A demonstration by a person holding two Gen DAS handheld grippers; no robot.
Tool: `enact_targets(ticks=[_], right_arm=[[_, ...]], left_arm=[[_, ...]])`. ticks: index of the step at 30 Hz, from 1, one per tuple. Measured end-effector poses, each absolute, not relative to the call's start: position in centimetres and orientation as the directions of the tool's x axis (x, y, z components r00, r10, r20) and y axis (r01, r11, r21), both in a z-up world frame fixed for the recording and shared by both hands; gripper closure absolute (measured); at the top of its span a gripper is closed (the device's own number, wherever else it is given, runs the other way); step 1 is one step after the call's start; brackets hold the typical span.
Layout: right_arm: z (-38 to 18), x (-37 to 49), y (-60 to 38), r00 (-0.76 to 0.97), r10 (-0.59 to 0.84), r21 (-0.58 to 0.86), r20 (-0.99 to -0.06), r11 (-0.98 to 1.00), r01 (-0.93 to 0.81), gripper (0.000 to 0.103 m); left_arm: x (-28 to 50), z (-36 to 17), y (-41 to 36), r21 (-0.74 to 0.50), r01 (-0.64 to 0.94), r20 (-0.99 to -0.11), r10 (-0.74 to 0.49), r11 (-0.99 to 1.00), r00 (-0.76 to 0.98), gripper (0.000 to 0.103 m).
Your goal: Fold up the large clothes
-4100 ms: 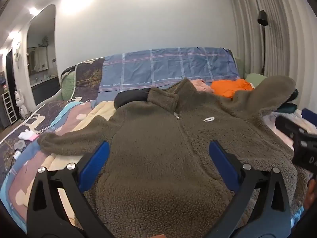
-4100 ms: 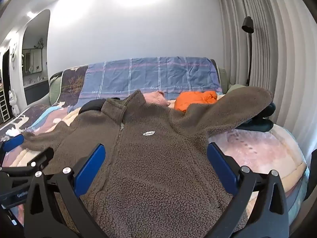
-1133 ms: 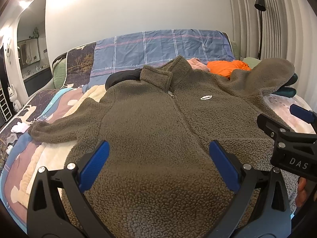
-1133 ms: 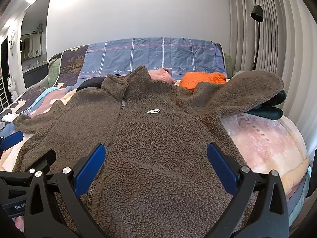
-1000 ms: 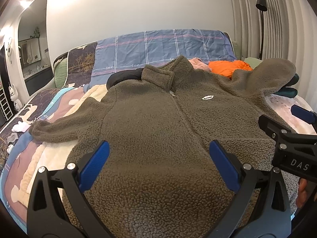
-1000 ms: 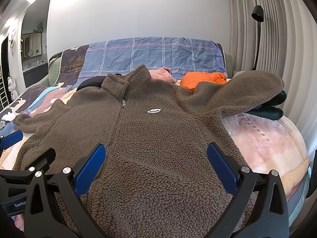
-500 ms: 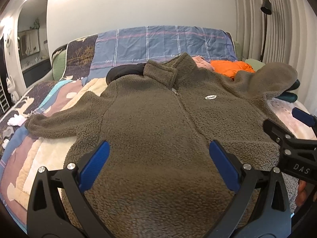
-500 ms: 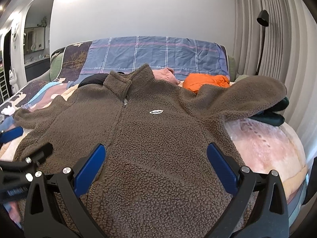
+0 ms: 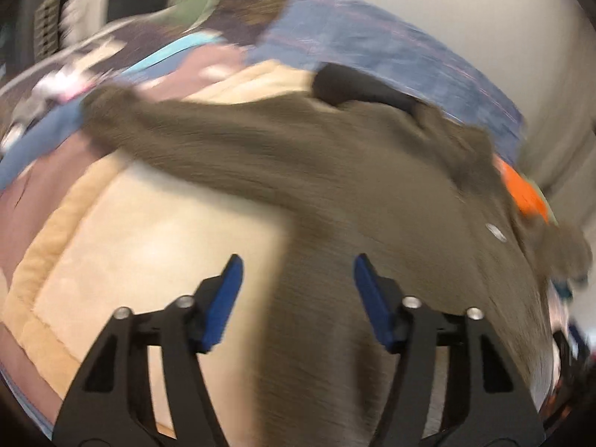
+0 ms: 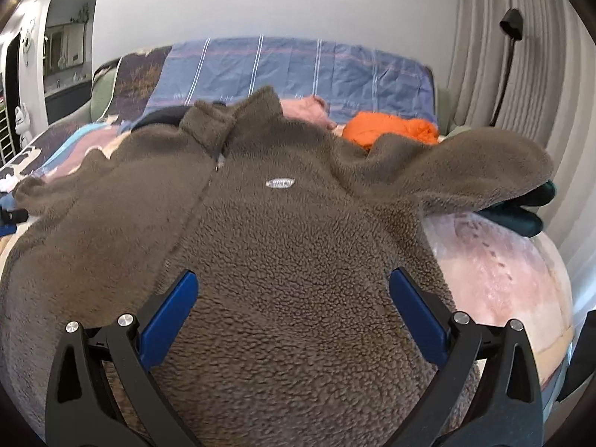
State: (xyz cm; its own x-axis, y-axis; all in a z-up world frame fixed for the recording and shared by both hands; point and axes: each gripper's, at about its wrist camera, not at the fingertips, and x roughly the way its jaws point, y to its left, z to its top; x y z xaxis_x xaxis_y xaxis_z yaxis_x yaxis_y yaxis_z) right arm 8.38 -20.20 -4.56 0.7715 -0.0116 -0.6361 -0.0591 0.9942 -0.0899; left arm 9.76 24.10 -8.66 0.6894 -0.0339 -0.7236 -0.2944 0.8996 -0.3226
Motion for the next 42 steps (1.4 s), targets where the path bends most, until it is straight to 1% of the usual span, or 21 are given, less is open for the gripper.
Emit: enact_targets(ticks=[4,7,11,16,18,19,20,21,22,24,26,28,31,34,36,37,38,39,40,41,42], right_arm=[[-4.1,10.3,-21.5,0.751,-0.028,-0.079,-0.66,0.996,-0.032,0.001],[-3.9,12.1,-22.1,0.739,-0.028,-0.039,-0.673,0.999,0.003,0.001],[-4.0,14.9,-22.1,0.694,0.022,0.043,-0.719,0.999,0.013,0.001],[-4.0,18.3,-20.4,0.693,0.026,0.037,-0.721,0.999,0.001,0.001],[-4.0,19.9,-19.7,0.699,0.023,0.025,-0.714,1.0,-0.008,0.001],[-4.1,20.5,-19.4,0.701,0.028,0.027,-0.713,1.0,-0.012,0.001],[-4.1,21.4,-19.1,0.702,0.04,0.037,-0.711,0.999,-0.02,0.001],[-4.2,21.9,-18.9,0.702,0.049,0.046,-0.71,0.999,-0.024,0.001],[-4.3,22.5,-18.7,0.701,0.067,0.061,-0.71,0.998,-0.033,0.001],[-4.5,23.4,-18.3,0.698,0.094,0.082,-0.71,0.995,-0.051,0.001],[-4.7,23.9,-18.0,0.694,0.109,0.089,-0.712,0.994,-0.065,0.001],[-4.9,24.3,-18.0,0.689,0.099,0.077,-0.718,0.995,-0.062,0.001],[-5.0,24.3,-18.7,0.686,0.097,0.09,-0.721,0.995,-0.046,0.001],[-4.7,23.7,-20.0,0.695,0.094,0.107,-0.713,0.994,-0.026,0.001],[-4.5,22.8,-21.5,0.705,0.067,0.1,-0.706,0.995,0.005,0.001],[-4.5,22.5,-22.2,0.707,0.054,0.098,-0.705,0.995,0.021,0.001],[-4.5,22.1,-22.9,0.707,0.043,0.097,-0.706,0.995,0.037,0.001],[-4.5,21.6,-23.9,0.704,0.029,0.1,-0.71,0.993,0.06,0.001],[-4.6,21.4,-24.6,0.7,0.022,0.104,-0.714,0.992,0.076,0.001],[-4.6,21.1,-25.4,0.697,0.016,0.109,-0.717,0.99,0.09,0.001],[-4.7,20.8,-26.2,0.693,0.011,0.116,-0.721,0.988,0.105,0.001]], left_arm=[[11.3,-10.3,31.7,-0.398,-0.408,-0.735,-0.019,0.821,0.678,0.047],[13.3,-12.5,37.3,-0.515,-0.478,-0.728,-0.069,0.712,0.682,0.041],[15.9,-14.4,40.9,-0.52,-0.554,-0.752,-0.041,0.65,0.658,0.034],[18.0,-15.9,45.1,-0.612,-0.591,-0.71,-0.035,0.525,0.703,0.034],[18.7,-15.7,45.9,-0.619,-0.594,-0.699,-0.014,0.514,0.715,0.037],[19.1,-15.6,46.3,-0.611,-0.601,-0.701,0.0,0.515,0.713,0.042],[19.7,-15.5,46.7,-0.601,-0.609,-0.704,0.018,0.518,0.71,0.056],[20.1,-15.3,46.9,-0.593,-0.611,-0.704,0.03,0.525,0.709,0.064],[20.4,-15.1,47.0,-0.583,-0.612,-0.704,0.043,0.535,0.708,0.084],[20.2,-14.1,46.5,-0.578,-0.599,-0.687,0.066,0.554,0.724,0.089],[19.9,-11.0,44.0,-0.537,-0.553,-0.637,0.124,0.637,0.761,0.09],[20.5,-7.9,40.4,-0.467,-0.485,-0.59,0.147,0.739,0.794,0.09],[21.8,-3.2,33.1,-0.394,-0.308,-0.514,0.071,0.866,0.855,0.09],[23.0,0.5,23.4,-0.248,-0.102,-0.455,-0.023,0.963,0.89,0.09],[23.7,1.0,15.4,-0.1,0.063,-0.466,-0.103,0.993,0.879,0.088],[23.9,0.5,11.5,-0.024,0.144,-0.49,-0.138,0.989,0.861,0.085],[24.0,-0.2,8.8,0.027,0.209,-0.511,-0.166,0.978,0.843,0.072],[23.8,-1.1,6.2,0.068,0.285,-0.539,-0.206,0.956,0.817,0.064],[23.6,-2.2,3.8,0.098,0.357,-0.569,-0.242,0.929,0.786,0.049],[23.1,-3.6,1.4,0.133,0.425,-0.603,-0.267,0.896,0.751,0.044],[22.6,-4.7,-0.2,0.165,0.462,-0.632,-0.267,0.871,0.728,0.043]])
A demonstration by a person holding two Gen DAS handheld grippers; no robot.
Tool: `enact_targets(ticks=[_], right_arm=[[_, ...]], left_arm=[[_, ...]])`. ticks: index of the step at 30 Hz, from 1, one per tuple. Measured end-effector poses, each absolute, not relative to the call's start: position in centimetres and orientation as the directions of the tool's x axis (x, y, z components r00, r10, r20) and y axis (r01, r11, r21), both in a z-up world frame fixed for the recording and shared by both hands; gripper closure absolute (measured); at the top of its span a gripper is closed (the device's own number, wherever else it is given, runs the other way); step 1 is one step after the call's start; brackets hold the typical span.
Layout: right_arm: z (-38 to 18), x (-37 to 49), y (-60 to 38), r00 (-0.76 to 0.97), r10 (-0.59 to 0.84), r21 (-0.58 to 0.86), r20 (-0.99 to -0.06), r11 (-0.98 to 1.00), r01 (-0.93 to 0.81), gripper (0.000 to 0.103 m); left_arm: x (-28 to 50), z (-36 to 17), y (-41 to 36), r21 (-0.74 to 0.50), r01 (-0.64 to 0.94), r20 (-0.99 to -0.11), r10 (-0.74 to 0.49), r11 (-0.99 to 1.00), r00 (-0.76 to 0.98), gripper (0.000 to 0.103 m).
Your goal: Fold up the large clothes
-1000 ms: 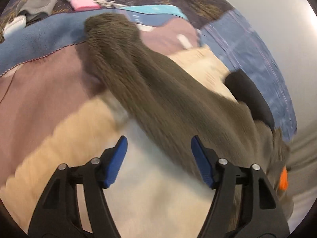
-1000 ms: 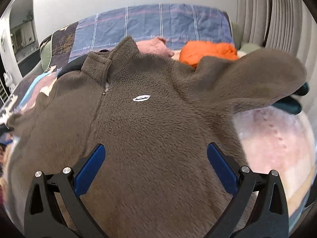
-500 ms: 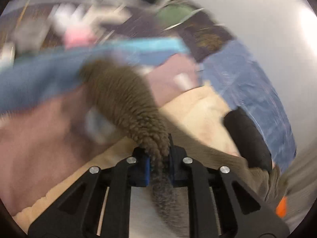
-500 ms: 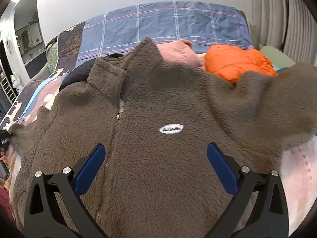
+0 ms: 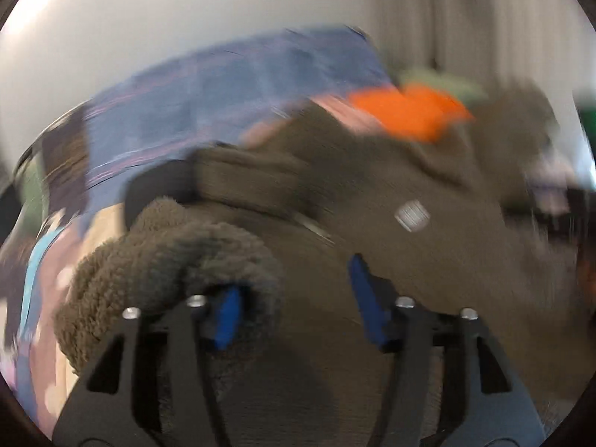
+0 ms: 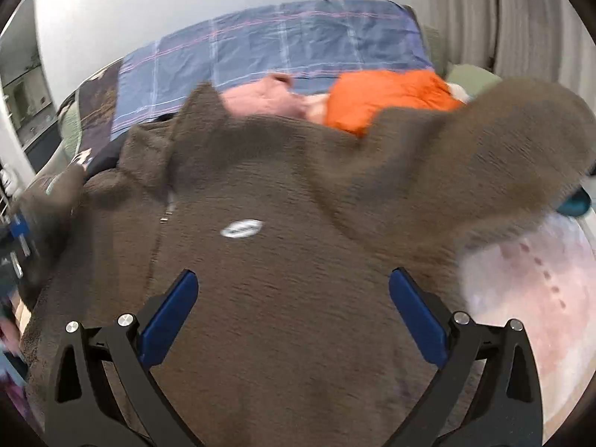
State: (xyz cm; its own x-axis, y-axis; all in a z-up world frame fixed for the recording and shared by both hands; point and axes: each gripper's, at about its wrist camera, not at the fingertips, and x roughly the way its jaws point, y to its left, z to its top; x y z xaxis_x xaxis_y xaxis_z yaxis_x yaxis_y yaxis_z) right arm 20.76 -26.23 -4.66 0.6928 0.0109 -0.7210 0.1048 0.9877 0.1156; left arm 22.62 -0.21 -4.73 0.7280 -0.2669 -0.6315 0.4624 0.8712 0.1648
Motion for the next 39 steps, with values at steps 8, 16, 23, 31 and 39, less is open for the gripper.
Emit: enact_targets(ticks=[8,16,23,31,39], right_arm=[[-5.1,21.7,-24.6,0.66,0.104,0.133,-0.744,0.991,-0.007,0.001],[-5.0,22.8,-13.5,0.62,0.235,0.046,-0.749,0.951,-0.304,0.001],[-4.0,19.5,-2.2,0.678,0.261,-0.268,-0.687,0.777,-0.57,0.001],[-5.1,19.5,4.9,0.611,0.386,-0.246,-0.691,0.669,-0.701,0.048],[-6.0,23.0,5.2,0.594,0.306,-0.189,-0.743,0.756,-0.627,0.072]], left_arm=[[19.4,-6.0,1.6,0.11,0.521,-0.694,-0.31,0.846,0.65,0.025],[18.1,-4.1,10.5,0.094,0.272,-0.592,-0.166,0.958,0.789,0.02],[21.2,-6.4,19.9,-0.043,-0.106,-0.612,0.058,0.993,0.789,0.037],[22.0,-10.5,22.0,-0.205,-0.064,-0.656,-0.088,0.977,0.749,0.054],[22.2,-11.4,22.4,-0.257,-0.042,-0.65,-0.14,0.966,0.747,0.054]])
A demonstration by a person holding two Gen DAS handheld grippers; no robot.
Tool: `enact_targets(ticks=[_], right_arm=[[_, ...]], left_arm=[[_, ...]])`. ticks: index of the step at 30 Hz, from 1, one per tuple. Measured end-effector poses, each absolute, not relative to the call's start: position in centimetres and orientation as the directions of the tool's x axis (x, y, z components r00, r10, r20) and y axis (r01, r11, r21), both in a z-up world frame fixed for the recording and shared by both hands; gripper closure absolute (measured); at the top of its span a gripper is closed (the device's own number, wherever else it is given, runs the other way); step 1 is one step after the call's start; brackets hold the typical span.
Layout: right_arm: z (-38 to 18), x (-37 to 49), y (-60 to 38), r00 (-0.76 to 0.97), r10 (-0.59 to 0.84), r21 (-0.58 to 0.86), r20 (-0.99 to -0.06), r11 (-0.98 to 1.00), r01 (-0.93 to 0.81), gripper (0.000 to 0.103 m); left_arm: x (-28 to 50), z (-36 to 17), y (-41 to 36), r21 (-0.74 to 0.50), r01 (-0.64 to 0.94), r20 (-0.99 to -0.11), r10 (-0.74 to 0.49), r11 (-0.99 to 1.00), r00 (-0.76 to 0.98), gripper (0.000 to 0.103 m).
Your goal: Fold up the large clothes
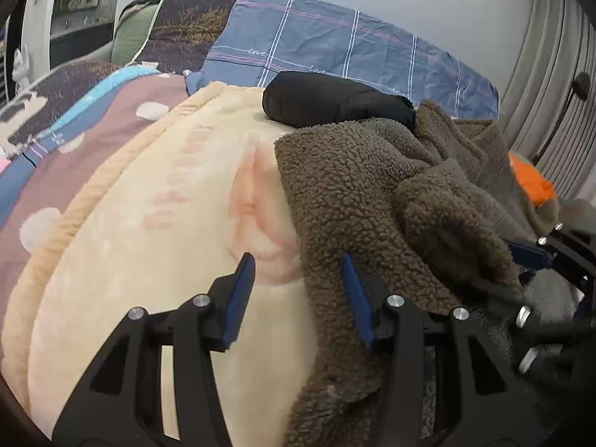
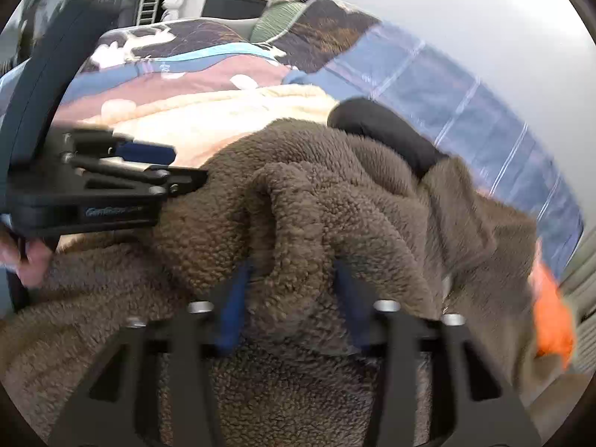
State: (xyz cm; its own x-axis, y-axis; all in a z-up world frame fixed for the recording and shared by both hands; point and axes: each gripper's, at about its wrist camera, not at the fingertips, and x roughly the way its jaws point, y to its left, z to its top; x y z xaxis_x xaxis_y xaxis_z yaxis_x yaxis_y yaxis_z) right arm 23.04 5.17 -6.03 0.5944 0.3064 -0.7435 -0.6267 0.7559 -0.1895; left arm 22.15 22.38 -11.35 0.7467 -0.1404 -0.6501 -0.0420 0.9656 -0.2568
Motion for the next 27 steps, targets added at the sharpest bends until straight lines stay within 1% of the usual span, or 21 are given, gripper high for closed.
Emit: enact_targets(ticks=[1,3,4,5,6,8,9,10,11,13,14,15,18,21,22,23,24,25,26,27], right_arm=[[-4.7,23.8,3.5,0.599,0.325,-0.123,-0.732,0.802,-0.585,0.073],[-1.7,25.3,-1.1,0.657,0.328,-0.019,-0.679,0.886,-0.463,0.081],[-0.7,25.9,-3.5,0.69,0.308,0.017,-0.655,0.919,-0.394,0.083],[0.3,26.9,-7.5,0.728,0.265,0.071,-0.632,0.955,-0.286,0.084],[0.7,27.5,-10.7,0.746,0.215,0.103,-0.63,0.975,-0.195,0.084],[0.2,28.4,-15.6,0.748,0.091,0.093,-0.657,0.995,-0.039,0.084],[-0.6,28.7,-18.7,0.728,0.012,0.075,-0.686,0.996,0.054,0.083],[-1.6,28.5,-21.2,0.703,-0.028,0.089,-0.71,0.988,0.129,0.081],[-2.5,28.1,-22.9,0.679,-0.018,0.125,-0.734,0.979,0.161,0.075],[-4.1,27.2,-24.6,0.65,0.068,0.224,-0.757,0.961,0.16,0.061],[-4.7,26.9,-25.0,0.643,0.109,0.265,-0.758,0.953,0.15,0.049],[-5.1,26.5,-24.8,0.641,0.139,0.288,-0.755,0.948,0.135,0.044],[-5.2,26.2,-22.7,0.649,0.19,0.292,-0.737,0.955,0.052,0.041],[-5.2,27.3,-20.2,0.646,0.246,0.283,-0.723,0.958,-0.048,0.041],[-5.1,27.5,-19.0,0.652,0.279,0.278,-0.705,0.954,-0.108,0.041],[-4.6,27.7,-18.1,0.654,0.306,0.28,-0.691,0.948,-0.147,0.047],[-4.9,27.6,-16.7,0.653,0.355,0.283,-0.669,0.934,-0.218,0.066],[-5.2,27.1,-16.2,0.644,0.354,0.262,-0.678,0.935,-0.238,0.076],[-6.1,27.4,-15.7,0.621,0.311,0.213,-0.72,0.95,-0.23,0.082],[-7.4,27.7,-15.4,0.594,0.279,0.187,-0.755,0.959,-0.214,0.083]], left_arm=[[22.2,-11.5,22.5,-0.27,-0.042,-0.648,-0.149,0.962,0.747,0.053],[22.1,-11.6,22.7,-0.284,-0.045,-0.645,-0.156,0.958,0.748,0.052],[22.2,-11.6,22.7,-0.284,-0.046,-0.645,-0.155,0.958,0.748,0.052],[22.2,-11.6,22.6,-0.281,-0.047,-0.646,-0.153,0.959,0.748,0.052],[22.2,-11.6,22.5,-0.276,-0.048,-0.646,-0.148,0.96,0.749,0.052],[22.1,-11.5,22.5,-0.271,-0.049,-0.646,-0.144,0.961,0.75,0.052],[22.1,-11.5,22.5,-0.27,-0.049,-0.646,-0.143,0.962,0.75,0.051],[22.2,-11.5,22.5,-0.271,-0.049,-0.646,-0.144,0.961,0.75,0.051],[22.2,-11.5,22.5,-0.27,-0.049,-0.647,-0.144,0.961,0.749,0.049],[22.2,-11.5,22.4,-0.264,-0.052,-0.65,-0.138,0.963,0.748,0.049],[22.2,-11.5,22.3,-0.26,-0.053,-0.652,-0.135,0.964,0.746,0.049],[22.3,-11.6,22.3,-0.256,-0.054,-0.654,-0.132,0.965,0.745,0.048],[22.4,-11.7,22.2,-0.237,-0.065,-0.662,-0.112,0.969,0.741,0.046],[22.6,-11.9,21.5,-0.177,-0.087,-0.682,-0.059,0.98,0.729,0.044],[22.6,-11.9,21.2,-0.151,-0.093,-0.687,-0.037,0.984,0.725,0.043],[22.7,-11.9,20.8,-0.114,-0.099,-0.692,-0.007,0.989,0.722,0.043],[22.7,-11.9,20.3,-0.074,-0.106,-0.694,0.025,0.992,0.72,0.043],[22.8,-11.9,20.0,-0.044,-0.111,-0.695,0.049,0.993,0.717,0.043],[22.9,-11.9,19.5,0.007,-0.122,-0.698,0.092,0.993,0.71,0.043],[22.9,-11.9,19.1,0.048,-0.128,-0.698,0.125,0.991,0.705,0.043]])
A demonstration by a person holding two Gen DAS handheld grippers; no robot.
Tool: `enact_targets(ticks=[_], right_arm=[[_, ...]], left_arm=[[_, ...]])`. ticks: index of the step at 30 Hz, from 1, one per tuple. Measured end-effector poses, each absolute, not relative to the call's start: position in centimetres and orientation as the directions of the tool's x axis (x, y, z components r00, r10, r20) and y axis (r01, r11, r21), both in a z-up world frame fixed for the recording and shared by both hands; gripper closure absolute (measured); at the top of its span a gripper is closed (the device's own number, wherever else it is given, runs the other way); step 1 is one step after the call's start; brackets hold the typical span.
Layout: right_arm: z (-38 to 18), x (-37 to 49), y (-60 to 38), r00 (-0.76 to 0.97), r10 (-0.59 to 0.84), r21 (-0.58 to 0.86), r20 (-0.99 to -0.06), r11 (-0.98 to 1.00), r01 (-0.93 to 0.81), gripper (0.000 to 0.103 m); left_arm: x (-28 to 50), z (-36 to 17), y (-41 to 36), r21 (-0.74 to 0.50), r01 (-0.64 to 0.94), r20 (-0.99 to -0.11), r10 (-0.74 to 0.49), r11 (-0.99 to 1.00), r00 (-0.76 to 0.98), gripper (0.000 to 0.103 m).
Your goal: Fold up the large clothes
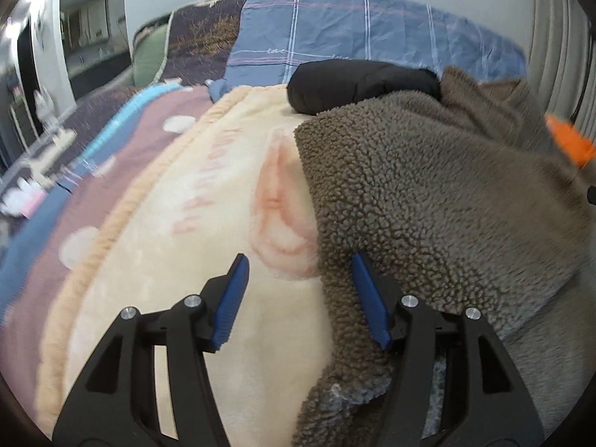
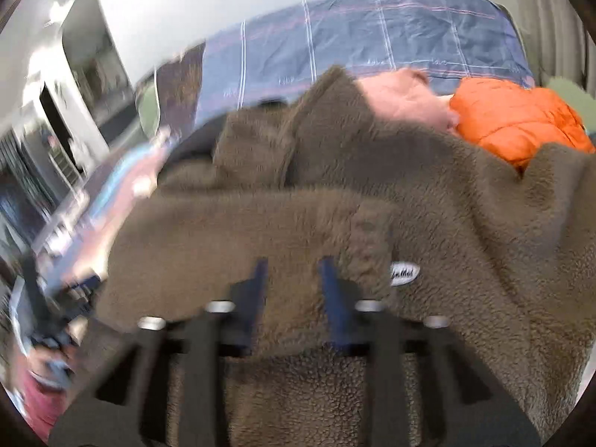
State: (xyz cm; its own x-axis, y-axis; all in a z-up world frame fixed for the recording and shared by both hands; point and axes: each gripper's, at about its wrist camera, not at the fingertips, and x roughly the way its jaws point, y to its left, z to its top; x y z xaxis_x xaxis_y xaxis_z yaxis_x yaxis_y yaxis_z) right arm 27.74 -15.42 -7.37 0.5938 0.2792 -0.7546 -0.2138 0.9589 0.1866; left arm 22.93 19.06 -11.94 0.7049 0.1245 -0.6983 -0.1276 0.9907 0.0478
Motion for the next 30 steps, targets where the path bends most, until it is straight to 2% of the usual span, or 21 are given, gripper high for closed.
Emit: enact_targets(ticks=[1,2,5,8,10,13,16,19,21,22,23,25,26,27,29,30], right_arm=[[-9.5,28.5,-15.4,0.533,0.252,0.174,-0.808,0.966,-0.193,0.086],[-11.0,28.8,-15.7,0.503,0.277,0.209,-0.819,0.96,-0.188,0.088],[-10.9,28.5,-16.4,0.531,0.314,0.26,-0.787,0.949,-0.177,0.089],[-10.5,27.8,-16.0,0.534,0.306,0.231,-0.789,0.951,-0.204,0.086],[-10.3,27.8,-15.9,0.524,0.309,0.222,-0.794,0.949,-0.224,0.085],[-10.4,28.1,-16.1,0.495,0.339,0.265,-0.8,0.94,-0.216,0.085],[-10.5,28.7,-16.7,0.504,0.34,0.265,-0.794,0.94,-0.216,0.085],[-9.0,27.3,-17.9,0.544,0.353,0.289,-0.761,0.935,-0.203,0.086],[-6.5,25.7,-20.4,0.581,0.391,0.338,-0.714,0.919,-0.204,0.084],[-5.1,25.0,-22.0,0.611,0.392,0.341,-0.688,0.918,-0.205,0.083],[-3.4,24.7,-23.8,0.643,0.383,0.334,-0.663,0.92,-0.205,0.081],[-0.4,23.4,-28.6,0.726,0.311,0.282,-0.614,0.945,-0.167,0.074],[0.9,23.0,-31.7,0.764,0.258,0.26,-0.591,0.958,-0.122,0.065],[1.8,22.7,-35.0,0.793,0.208,0.258,-0.573,0.964,-0.066,0.062],[2.5,22.1,-41.4,0.823,0.124,0.301,-0.555,0.952,0.06,0.062],[2.6,21.4,-45.9,0.838,0.086,0.378,-0.539,0.913,0.149,0.062]], left_arm=[[23.0,-11.9,18.7,0.076,-0.129,-0.697,0.145,0.989,0.702,0.043],[23.0,-11.9,18.3,0.115,-0.126,-0.693,0.17,0.985,0.701,0.043],[23.1,-11.5,17.6,0.183,-0.11,-0.681,0.206,0.977,0.703,0.043],[22.9,-9.5,17.5,0.232,-0.108,-0.662,0.239,0.967,0.711,0.045],[22.6,-7.4,16.9,0.188,-0.11,-0.65,0.208,0.976,0.731,0.046],[22.4,-4.1,14.4,0.06,-0.027,-0.644,0.06,0.998,0.763,0.041],[23.7,-3.1,9.7,0.065,0.066,-0.651,-0.007,0.996,0.759,0.041],[26.4,-5.1,5.8,0.077,0.107,-0.683,-0.026,0.991,0.73,0.04],[28.2,-8.2,4.6,0.051,0.117,-0.732,-0.043,0.992,0.68,0.034],[28.9,-10.3,4.3,0.06,0.113,-0.762,-0.027,0.992,0.647,0.028],[29.2,-12.7,4.0,0.088,0.108,-0.773,-0.001,0.99,0.634,0.026],[28.7,-12.5,4.2,0.074,0.106,-0.747,-0.016,0.992,0.664,0.026],[28.5,-12.1,4.6,0.05,0.101,-0.745,-0.03,0.994,0.666,0.026],[28.4,-12.1,4.8,0.039,0.101,-0.743,-0.039,0.994,0.668,0.026],[28.3,-12.1,5.0,0.032,0.103,-0.744,-0.045,0.994,0.666,0.025],[28.3,-12.1,5.0,0.038,0.103,-0.745,-0.04,0.994,0.666,0.025]])
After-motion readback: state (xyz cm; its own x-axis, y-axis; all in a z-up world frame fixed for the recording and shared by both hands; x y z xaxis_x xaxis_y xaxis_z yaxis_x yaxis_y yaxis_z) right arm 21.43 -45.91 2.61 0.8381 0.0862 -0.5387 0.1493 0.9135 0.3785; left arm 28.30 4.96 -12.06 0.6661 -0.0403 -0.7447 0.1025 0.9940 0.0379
